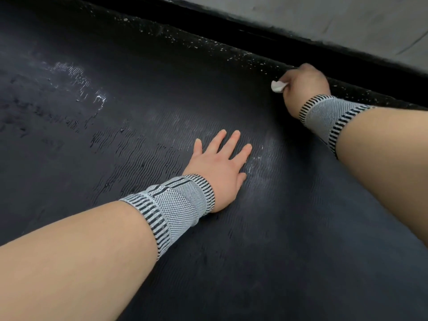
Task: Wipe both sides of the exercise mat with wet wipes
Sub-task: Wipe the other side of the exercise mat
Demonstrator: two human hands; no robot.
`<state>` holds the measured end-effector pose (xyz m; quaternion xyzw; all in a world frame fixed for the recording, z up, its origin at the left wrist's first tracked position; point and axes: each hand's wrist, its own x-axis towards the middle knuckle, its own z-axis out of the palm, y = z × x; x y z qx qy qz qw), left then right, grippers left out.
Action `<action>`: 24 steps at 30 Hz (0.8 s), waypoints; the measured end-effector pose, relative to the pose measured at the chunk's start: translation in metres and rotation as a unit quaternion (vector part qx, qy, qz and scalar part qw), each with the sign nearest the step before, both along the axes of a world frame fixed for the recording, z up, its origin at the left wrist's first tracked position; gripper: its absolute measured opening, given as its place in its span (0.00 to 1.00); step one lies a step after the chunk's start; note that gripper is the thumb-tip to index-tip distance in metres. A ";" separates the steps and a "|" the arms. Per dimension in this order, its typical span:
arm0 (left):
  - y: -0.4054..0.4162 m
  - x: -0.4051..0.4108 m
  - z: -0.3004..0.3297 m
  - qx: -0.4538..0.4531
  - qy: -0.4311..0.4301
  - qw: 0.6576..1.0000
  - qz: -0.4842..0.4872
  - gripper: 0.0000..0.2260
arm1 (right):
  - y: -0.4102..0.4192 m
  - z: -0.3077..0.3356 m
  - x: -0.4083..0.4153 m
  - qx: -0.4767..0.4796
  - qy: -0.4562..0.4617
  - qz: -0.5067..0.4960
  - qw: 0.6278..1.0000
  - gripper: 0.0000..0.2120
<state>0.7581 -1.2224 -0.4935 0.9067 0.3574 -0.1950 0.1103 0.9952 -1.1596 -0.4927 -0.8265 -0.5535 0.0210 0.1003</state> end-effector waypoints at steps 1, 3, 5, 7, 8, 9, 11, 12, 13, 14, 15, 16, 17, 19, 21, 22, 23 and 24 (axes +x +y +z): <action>0.000 0.000 0.000 0.000 0.000 1.000 -0.002 0.27 | 0.001 0.000 -0.002 -0.009 -0.002 -0.008 1.000 0.13; 0.001 -0.002 0.000 0.000 -0.002 1.000 -0.003 0.27 | -0.010 0.000 -0.016 -0.009 0.007 0.003 1.000 0.14; 0.001 -0.002 0.000 0.000 -0.005 1.000 -0.001 0.27 | -0.033 -0.001 -0.030 0.008 0.012 0.044 0.999 0.14; 0.001 -0.001 0.001 0.000 -0.008 1.000 0.001 0.27 | -0.062 -0.002 -0.041 0.021 0.014 0.106 0.994 0.14; 0.002 0.000 0.001 -0.001 -0.009 1.000 0.001 0.28 | -0.076 -0.002 -0.046 0.029 0.018 0.141 0.989 0.13; 0.002 0.000 0.001 -0.002 -0.011 1.000 0.003 0.28 | -0.087 -0.001 -0.050 0.029 0.025 0.175 0.984 0.12; 0.002 -0.001 0.002 -0.007 -0.018 1.000 0.008 0.28 | -0.098 0.000 -0.053 0.020 0.038 0.217 0.975 0.11; 0.002 -0.001 0.002 -0.009 -0.022 1.000 0.012 0.28 | -0.096 0.001 -0.051 0.016 0.037 0.220 0.975 0.12; 0.002 -0.001 0.002 -0.012 -0.028 0.999 0.016 0.28 | -0.089 0.002 -0.048 0.015 0.033 0.208 0.977 0.12; 0.002 -0.001 0.003 -0.017 -0.033 0.999 0.020 0.28 | -0.080 0.001 -0.044 0.013 0.027 0.181 0.983 0.12; 0.002 -0.001 0.003 -0.023 -0.041 0.999 0.026 0.28 | -0.070 0.001 -0.039 0.008 0.022 0.143 0.989 0.13; 0.003 -0.001 0.003 -0.028 -0.050 0.998 0.034 0.28 | -0.061 0.002 -0.037 0.002 0.020 0.099 0.995 0.14; 0.003 -0.002 0.004 -0.031 -0.062 0.997 0.046 0.29 | -0.055 0.002 -0.037 -0.001 0.024 0.056 0.998 0.14; 0.003 -0.003 0.005 -0.034 -0.085 0.993 0.071 0.31 | -0.056 0.001 -0.044 0.002 0.029 0.013 0.999 0.14; 0.003 -0.003 0.006 -0.030 -0.093 0.992 0.077 0.32 | -0.072 0.000 -0.060 0.000 0.024 0.035 0.999 0.14; 0.003 -0.004 0.006 -0.028 -0.094 0.992 0.074 0.32 | -0.084 -0.001 -0.068 0.000 0.024 0.065 0.998 0.14; 0.004 -0.006 0.006 -0.028 -0.093 0.993 0.069 0.32 | -0.097 -0.002 -0.075 0.006 0.026 0.100 0.995 0.13; 0.005 -0.007 0.007 -0.031 -0.091 0.993 0.062 0.31 | -0.110 -0.002 -0.081 0.014 0.031 0.138 0.990 0.13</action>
